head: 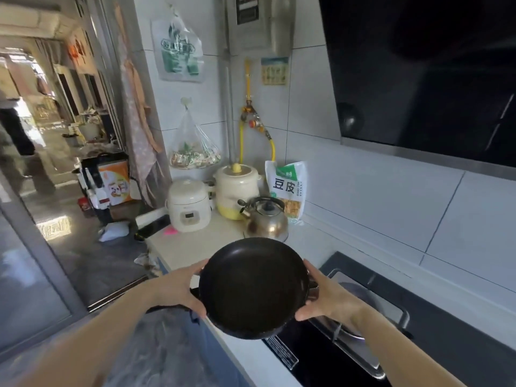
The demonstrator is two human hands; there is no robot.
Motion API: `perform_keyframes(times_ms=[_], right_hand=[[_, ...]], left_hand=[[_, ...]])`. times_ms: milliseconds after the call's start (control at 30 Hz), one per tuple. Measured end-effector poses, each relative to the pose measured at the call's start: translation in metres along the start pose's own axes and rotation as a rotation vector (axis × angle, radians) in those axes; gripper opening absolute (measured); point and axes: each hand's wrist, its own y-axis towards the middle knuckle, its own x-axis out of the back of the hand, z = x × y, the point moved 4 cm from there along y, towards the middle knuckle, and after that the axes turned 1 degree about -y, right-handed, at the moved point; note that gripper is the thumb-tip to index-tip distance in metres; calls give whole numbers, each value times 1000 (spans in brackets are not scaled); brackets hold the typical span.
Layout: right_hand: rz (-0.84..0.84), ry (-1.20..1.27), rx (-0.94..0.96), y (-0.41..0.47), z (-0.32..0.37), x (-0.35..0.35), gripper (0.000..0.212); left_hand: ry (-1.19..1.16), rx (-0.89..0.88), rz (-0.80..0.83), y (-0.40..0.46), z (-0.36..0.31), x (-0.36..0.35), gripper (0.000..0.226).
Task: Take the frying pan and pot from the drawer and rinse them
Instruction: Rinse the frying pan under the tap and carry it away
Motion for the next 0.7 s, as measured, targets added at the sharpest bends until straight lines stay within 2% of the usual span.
perform_keyframes(times_ms=[333,700], right_hand=[[-42,-61,-67,117,-55,-8,127],[-100,-233,-247,148,-86,-16,128]], left_hand=[[13,-32,65,138,81,10,113],[64,-64,85,189,119,-10,126]])
